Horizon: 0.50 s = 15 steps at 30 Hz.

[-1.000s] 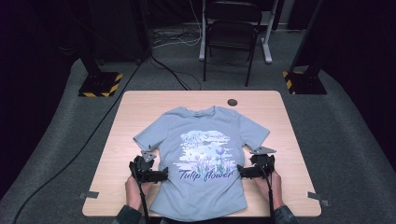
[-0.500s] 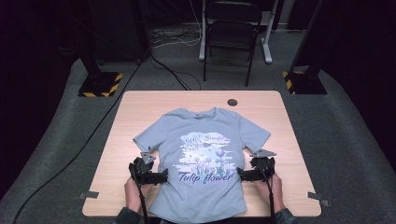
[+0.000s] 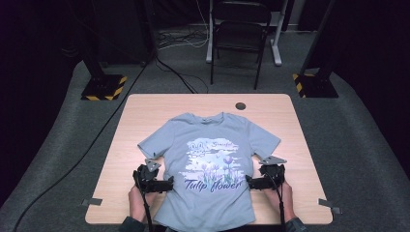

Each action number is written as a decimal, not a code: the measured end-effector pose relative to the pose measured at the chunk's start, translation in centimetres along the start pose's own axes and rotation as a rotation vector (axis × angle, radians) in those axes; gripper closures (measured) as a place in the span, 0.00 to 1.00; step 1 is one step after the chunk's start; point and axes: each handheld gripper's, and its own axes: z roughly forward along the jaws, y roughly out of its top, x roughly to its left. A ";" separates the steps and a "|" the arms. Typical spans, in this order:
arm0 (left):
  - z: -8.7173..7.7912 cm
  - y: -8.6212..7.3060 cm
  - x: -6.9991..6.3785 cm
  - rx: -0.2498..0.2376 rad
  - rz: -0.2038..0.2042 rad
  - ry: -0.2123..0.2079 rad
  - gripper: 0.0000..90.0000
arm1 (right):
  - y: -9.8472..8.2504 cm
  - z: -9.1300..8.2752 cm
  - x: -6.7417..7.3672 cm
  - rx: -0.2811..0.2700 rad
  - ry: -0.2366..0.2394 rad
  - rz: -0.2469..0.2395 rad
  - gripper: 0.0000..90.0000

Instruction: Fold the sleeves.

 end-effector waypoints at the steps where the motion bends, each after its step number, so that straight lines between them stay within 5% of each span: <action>1: 0.0 0.0 0.0 -0.001 -0.001 -0.001 0.02 | 0.0 0.0 0.0 -0.001 0.000 -0.002 0.00; 15: 0.1 -0.5 0.2 -0.036 -0.013 -0.021 0.01 | -0.3 -0.1 0.0 -0.018 -0.001 0.002 0.00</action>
